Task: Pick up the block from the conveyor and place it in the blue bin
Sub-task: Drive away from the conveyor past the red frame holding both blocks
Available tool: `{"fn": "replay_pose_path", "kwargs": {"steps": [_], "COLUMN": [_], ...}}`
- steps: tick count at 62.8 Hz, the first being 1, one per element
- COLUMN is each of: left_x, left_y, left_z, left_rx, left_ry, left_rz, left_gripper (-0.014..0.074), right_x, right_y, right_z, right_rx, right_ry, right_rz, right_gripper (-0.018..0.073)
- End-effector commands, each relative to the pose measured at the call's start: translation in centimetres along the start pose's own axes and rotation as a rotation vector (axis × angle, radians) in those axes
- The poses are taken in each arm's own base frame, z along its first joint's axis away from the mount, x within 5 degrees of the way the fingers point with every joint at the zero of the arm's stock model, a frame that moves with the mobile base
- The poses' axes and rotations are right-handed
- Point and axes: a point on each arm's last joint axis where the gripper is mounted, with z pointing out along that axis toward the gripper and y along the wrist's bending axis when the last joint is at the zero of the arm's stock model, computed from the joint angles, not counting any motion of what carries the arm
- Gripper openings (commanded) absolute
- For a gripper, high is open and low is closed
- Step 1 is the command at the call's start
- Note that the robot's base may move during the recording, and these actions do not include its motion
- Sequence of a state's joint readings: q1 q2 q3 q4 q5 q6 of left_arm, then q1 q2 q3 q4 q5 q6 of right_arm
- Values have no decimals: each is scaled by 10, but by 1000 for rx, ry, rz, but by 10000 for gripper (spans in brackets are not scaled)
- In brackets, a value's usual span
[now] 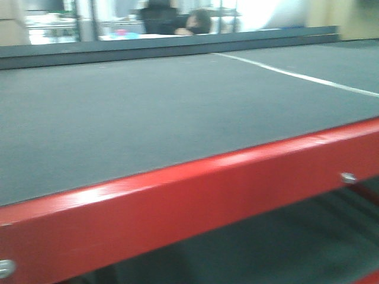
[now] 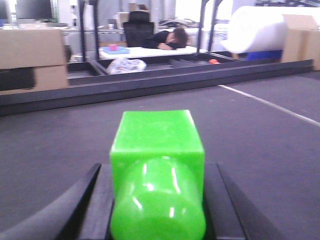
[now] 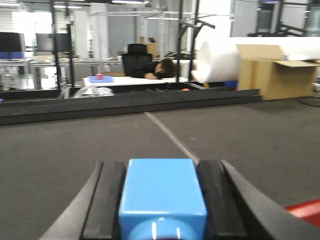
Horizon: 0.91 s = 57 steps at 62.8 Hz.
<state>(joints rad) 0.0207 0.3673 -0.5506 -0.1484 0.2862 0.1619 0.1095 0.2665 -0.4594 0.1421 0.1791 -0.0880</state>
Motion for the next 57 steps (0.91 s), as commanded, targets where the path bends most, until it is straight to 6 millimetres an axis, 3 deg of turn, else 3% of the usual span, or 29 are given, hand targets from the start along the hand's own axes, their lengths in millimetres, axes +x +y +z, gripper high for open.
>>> {"fn": "replay_pose_path", "kwargs": {"steps": [1,57], "left_x": [-1,-1], "left_y": [0,0], "left_z": [-1,-1], "left_rx": [3,3], "left_ry": [-20,-20], "left_rz": [2,2], "left_gripper": [-111,-111], "right_x": [-4,-4], "right_y": [0,0], "right_z": [-1,-1], "right_rx": [0,0], "right_ry": [-24,-24], "right_rz": [-16,-16], "right_gripper": [-162,-162]}}
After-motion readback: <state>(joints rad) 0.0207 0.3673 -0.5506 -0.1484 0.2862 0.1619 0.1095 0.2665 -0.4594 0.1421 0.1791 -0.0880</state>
